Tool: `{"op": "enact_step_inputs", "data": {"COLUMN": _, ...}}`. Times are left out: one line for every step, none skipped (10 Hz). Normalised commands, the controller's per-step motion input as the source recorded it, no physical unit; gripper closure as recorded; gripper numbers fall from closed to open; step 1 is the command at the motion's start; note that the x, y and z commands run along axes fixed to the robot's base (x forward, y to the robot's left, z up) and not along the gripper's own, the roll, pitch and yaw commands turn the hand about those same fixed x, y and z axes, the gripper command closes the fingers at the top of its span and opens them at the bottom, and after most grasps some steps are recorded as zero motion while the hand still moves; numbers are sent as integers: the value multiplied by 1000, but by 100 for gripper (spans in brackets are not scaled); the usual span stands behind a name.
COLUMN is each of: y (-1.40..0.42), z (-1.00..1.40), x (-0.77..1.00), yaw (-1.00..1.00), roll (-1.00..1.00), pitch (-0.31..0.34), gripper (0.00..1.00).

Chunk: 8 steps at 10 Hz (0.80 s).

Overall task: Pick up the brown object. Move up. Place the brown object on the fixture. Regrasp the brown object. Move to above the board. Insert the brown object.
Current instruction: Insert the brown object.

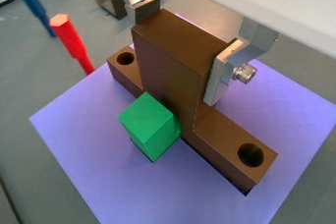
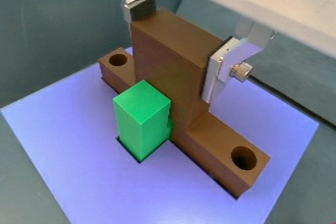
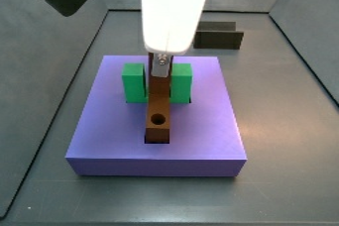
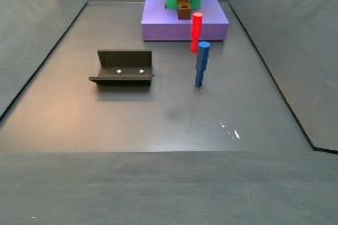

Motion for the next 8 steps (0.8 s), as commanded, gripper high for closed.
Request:
{"op": "enact_step_inputs", "data": {"y": 11, "z": -191, "x": 3, "yaw": -211, "roll": -90, "pitch": -1, "gripper": 100}}
{"op": "enact_step_inputs", "data": {"y": 0, "z": -260, "x": -11, "yaw": 0, "roll": -74, "pitch": -20, "gripper": 100}}
{"op": "enact_step_inputs", "data": {"y": 0, "z": -266, "x": -26, "yaw": 11, "roll": -63, "pitch": -37, "gripper": 100}}
{"op": "enact_step_inputs", "data": {"y": 0, "z": -349, "x": -86, "yaw": 34, "roll": -64, "pitch": -84, "gripper": 100}}
{"op": "enact_step_inputs", "data": {"y": 0, "z": -457, "x": -123, "yaw": 23, "roll": -69, "pitch": -116, "gripper": 100}}
{"op": "enact_step_inputs", "data": {"y": 0, "z": -497, "x": -171, "yaw": 3, "roll": -77, "pitch": -116, "gripper": 100}}
{"op": "enact_step_inputs", "data": {"y": 0, "z": -169, "x": 0, "yaw": 0, "roll": 0, "pitch": 0, "gripper": 100}}
{"op": "enact_step_inputs", "data": {"y": 0, "z": 0, "x": 0, "yaw": 0, "roll": 0, "pitch": 0, "gripper": 100}}
